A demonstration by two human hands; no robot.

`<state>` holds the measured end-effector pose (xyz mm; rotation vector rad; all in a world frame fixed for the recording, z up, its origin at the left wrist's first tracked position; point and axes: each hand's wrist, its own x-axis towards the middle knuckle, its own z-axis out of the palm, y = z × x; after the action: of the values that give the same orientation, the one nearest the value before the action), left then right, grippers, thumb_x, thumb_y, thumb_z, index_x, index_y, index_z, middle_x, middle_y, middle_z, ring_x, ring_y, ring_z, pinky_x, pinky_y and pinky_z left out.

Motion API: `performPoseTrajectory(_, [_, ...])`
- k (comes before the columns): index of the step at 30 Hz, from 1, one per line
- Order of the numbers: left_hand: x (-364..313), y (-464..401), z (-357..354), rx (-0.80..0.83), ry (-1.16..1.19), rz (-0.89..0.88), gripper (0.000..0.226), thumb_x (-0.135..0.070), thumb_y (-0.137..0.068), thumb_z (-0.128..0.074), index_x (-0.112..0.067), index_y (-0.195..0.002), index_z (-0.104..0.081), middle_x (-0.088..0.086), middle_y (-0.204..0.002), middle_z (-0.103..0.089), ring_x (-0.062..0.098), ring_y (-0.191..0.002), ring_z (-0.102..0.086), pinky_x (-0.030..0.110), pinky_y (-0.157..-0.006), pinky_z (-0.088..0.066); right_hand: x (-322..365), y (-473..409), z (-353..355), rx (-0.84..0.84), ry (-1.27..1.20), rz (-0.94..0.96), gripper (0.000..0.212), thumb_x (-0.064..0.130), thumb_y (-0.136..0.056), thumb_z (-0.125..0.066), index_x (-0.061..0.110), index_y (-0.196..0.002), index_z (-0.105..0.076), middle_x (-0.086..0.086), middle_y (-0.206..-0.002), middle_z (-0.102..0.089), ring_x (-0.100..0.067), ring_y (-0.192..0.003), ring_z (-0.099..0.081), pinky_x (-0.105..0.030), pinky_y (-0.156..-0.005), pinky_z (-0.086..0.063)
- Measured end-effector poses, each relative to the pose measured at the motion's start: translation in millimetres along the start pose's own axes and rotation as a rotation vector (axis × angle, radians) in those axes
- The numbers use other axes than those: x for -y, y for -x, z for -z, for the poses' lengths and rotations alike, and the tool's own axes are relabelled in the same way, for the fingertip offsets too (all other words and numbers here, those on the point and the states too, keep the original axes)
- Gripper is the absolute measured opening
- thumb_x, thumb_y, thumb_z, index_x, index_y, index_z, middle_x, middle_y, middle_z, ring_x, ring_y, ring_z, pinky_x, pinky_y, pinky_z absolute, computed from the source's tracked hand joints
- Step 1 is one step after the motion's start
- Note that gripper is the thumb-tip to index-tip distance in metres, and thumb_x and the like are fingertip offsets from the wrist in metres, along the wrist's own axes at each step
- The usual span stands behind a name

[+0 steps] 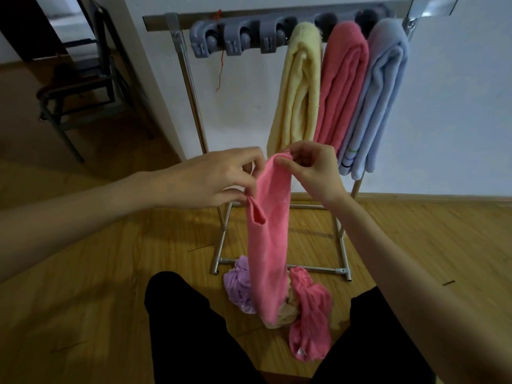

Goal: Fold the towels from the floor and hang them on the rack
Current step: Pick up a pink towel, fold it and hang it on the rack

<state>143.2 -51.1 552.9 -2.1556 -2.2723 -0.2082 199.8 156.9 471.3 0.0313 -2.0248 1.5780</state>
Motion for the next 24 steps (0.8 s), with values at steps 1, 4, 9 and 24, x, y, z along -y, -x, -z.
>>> performPoseTrajectory(1, [0.0, -0.7, -2.2, -0.01, -0.01, 0.001, 0.009, -0.024, -0.087, -0.059, -0.018, -0.09, -0.064, -0.005, -0.112, -0.048, 0.006, -0.091, -0.048, 0.018, -0.074, -0.044, -1.2, -0.2, 2.0, -0.009, 0.001, -0.004, 0.009, 0.008, -0.08, -0.076, 0.006, -0.082, -0.068, -0.014, -0.074, -0.065, -0.017, -0.068, -0.058, -0.031, -0.063, -0.05])
performPoseTrajectory(4, [1.8, -3.7, -9.5, -0.016, 0.017, 0.078, 0.006, -0.023, -0.092, -0.051, -0.018, -0.091, -0.055, -0.008, -0.1, -0.052, 0.005, -0.082, -0.051, 0.02, -0.069, -0.044, -1.4, 0.4, 6.2, -0.032, -0.012, -0.011, 0.009, 0.008, -0.08, -0.075, 0.009, -0.08, -0.067, -0.008, -0.073, -0.064, -0.013, -0.069, -0.059, -0.024, -0.063, -0.05])
performPoseTrajectory(9, [7.6, -10.4, -25.0, -0.218, -0.008, 0.189, 0.025, -0.038, -0.095, -0.039, -0.019, -0.092, -0.055, -0.011, -0.079, -0.052, 0.004, -0.065, -0.049, 0.016, -0.057, -0.039, 4.0, 3.6, 7.4, -0.002, -0.061, -0.023, 0.013, 0.006, -0.08, -0.074, 0.013, -0.077, -0.065, 0.0, -0.07, -0.063, -0.003, -0.063, -0.059, -0.015, -0.06, -0.047])
performPoseTrajectory(24, [3.1, -26.3, -33.8, -0.552, -0.065, 0.239, 0.03, -0.044, -0.093, -0.051, -0.017, -0.092, -0.065, -0.007, -0.069, -0.06, 0.003, -0.056, -0.049, 0.003, -0.052, -0.03, 23.5, 15.0, 22.0, 0.141, -0.305, -0.158, 0.023, 0.009, -0.089, -0.063, -0.007, -0.105, -0.066, -0.02, -0.083, -0.068, -0.019, -0.07, -0.059, -0.033, -0.072, -0.052])
